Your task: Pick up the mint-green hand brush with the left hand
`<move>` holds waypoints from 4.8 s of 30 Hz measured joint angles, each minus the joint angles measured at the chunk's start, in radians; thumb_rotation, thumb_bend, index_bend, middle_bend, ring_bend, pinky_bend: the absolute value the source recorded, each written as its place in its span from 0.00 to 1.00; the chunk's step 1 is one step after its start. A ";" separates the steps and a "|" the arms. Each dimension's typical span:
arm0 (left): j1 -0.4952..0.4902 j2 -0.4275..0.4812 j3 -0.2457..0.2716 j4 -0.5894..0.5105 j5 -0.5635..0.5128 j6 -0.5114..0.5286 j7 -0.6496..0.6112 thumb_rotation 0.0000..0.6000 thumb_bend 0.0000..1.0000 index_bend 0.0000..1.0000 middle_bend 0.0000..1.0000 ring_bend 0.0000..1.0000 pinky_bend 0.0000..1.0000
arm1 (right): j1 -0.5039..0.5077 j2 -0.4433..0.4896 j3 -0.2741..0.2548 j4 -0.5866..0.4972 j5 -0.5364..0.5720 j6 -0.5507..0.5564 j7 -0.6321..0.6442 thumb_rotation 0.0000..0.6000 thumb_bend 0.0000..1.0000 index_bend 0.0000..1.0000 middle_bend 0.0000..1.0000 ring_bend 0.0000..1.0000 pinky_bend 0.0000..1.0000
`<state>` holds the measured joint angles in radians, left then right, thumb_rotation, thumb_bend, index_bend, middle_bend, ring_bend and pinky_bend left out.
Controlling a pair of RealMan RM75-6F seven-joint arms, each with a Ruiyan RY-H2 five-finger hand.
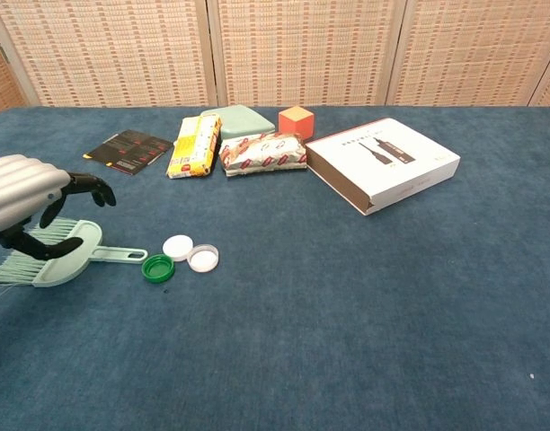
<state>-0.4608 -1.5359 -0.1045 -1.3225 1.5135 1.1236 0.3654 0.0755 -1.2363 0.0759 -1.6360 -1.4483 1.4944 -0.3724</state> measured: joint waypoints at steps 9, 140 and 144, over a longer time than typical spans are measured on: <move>-0.045 -0.072 0.012 0.080 -0.025 -0.047 0.005 1.00 0.35 0.30 0.33 0.62 0.75 | -0.008 0.004 0.002 -0.007 -0.003 0.020 -0.002 1.00 0.22 0.00 0.00 0.00 0.00; -0.107 -0.018 0.132 0.263 0.045 0.033 -0.411 1.00 0.32 0.00 0.00 0.50 0.70 | -0.015 0.016 -0.025 -0.040 -0.010 -0.005 -0.025 1.00 0.22 0.00 0.00 0.00 0.00; -0.063 0.068 0.134 0.142 0.061 0.134 -0.437 1.00 0.32 0.00 0.00 0.05 0.25 | -0.016 0.017 -0.024 -0.039 -0.010 -0.002 -0.026 1.00 0.22 0.00 0.00 0.00 0.00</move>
<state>-0.5235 -1.4682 0.0298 -1.1806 1.5740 1.2577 -0.0719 0.0590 -1.2191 0.0523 -1.6754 -1.4584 1.4927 -0.3984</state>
